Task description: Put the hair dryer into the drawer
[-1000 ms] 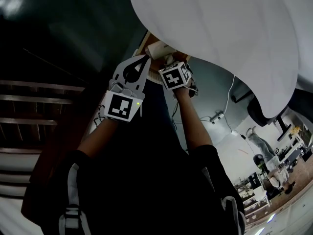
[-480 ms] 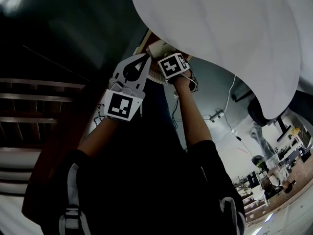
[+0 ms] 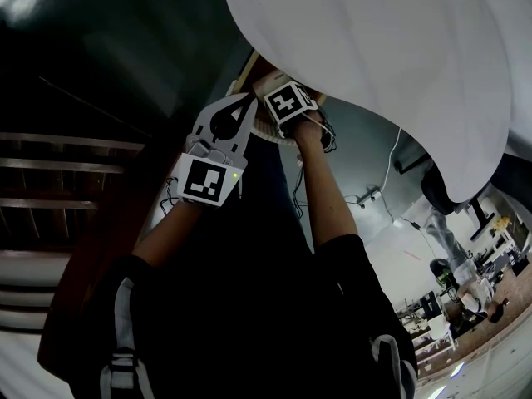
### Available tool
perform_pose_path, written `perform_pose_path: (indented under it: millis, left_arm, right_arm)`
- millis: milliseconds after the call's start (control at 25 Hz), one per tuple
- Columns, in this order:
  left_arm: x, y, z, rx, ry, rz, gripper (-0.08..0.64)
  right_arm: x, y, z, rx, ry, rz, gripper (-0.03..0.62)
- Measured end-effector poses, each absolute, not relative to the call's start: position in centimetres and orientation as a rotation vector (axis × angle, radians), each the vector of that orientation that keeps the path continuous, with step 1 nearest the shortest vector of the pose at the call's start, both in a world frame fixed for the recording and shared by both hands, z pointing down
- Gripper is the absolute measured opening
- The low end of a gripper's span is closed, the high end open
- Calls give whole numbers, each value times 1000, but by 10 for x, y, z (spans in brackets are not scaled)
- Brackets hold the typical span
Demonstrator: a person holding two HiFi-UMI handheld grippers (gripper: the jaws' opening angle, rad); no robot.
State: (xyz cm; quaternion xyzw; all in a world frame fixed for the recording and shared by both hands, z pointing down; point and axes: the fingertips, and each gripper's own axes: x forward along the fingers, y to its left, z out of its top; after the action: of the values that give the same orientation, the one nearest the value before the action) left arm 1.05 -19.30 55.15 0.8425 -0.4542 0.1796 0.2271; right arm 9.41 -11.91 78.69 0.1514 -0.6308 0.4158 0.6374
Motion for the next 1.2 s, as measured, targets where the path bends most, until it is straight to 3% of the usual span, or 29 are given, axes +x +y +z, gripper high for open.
perform_pose_path:
  millis: [480,1200]
  left_arm:
    - [6,-191,549,2314,-1256,479,8]
    - [11,-170,546,2349,-1222,480,8]
  right_arm:
    - [80,-111,774,331,-1460,1067,364]
    - [93,-116,738,616,-1596,1105,374]
